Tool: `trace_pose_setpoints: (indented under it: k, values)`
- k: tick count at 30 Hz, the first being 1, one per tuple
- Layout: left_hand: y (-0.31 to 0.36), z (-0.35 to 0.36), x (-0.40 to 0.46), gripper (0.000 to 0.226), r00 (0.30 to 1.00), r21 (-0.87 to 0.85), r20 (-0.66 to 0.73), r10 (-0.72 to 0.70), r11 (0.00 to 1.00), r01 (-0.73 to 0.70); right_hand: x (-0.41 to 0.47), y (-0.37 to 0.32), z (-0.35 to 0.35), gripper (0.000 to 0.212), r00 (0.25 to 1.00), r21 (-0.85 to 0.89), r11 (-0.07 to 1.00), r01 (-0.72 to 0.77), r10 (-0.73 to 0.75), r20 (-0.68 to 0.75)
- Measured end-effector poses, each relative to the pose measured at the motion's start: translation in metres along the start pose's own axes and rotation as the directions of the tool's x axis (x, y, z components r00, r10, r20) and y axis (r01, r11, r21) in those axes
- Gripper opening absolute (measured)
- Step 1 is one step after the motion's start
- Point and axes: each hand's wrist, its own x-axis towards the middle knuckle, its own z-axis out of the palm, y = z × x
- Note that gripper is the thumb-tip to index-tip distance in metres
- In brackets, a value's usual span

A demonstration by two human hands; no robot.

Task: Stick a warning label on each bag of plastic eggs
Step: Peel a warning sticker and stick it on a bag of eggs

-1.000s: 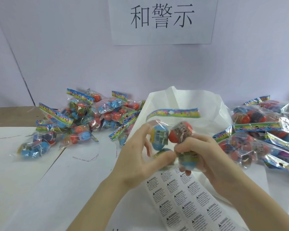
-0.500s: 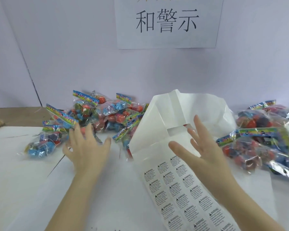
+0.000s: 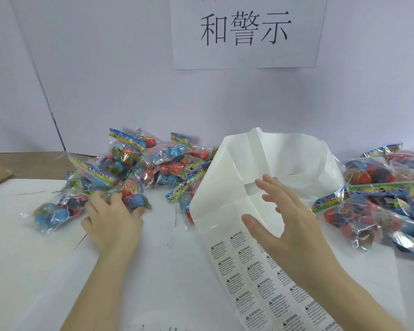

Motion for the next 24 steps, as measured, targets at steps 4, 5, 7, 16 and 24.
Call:
trace_pose_setpoints:
  k: [4, 5, 7, 16, 24]
  values:
    - [0.015, 0.005, -0.003, 0.041, 0.998, -0.179, -0.065, 0.014, 0.984, -0.025, 0.0, -0.001, 0.001, 0.054, 1.0, -0.01, 1.0, 0.026, -0.026, 0.004]
    - [0.022, 0.003, -0.005, 0.038, 0.994, -0.309, -0.111, 0.008, 0.95, -0.042, 0.0, -0.001, 0.001, 0.053, 1.0, -0.006, 1.0, 0.027, -0.027, 0.004]
    - [0.037, -0.006, -0.014, 0.029, 0.985, -0.564, -0.174, -0.005, 0.82, -0.095, 0.0, -0.001, 0.001, 0.051, 1.0, -0.001, 1.0, 0.017, -0.017, 0.002]
    - [0.087, -0.048, -0.063, 0.048, 0.813, -0.914, 0.384, 0.437, 0.058, 0.401, 0.004, -0.011, -0.008, 0.055, 0.974, 0.465, 0.857, -0.223, 0.213, 0.075]
    - [0.094, -0.048, -0.079, 0.045, 0.749, -0.938, 0.342, 0.567, 0.157, 0.309, 0.007, -0.013, -0.014, 0.039, 0.974, 0.763, 0.624, -0.169, 0.226, 0.031]
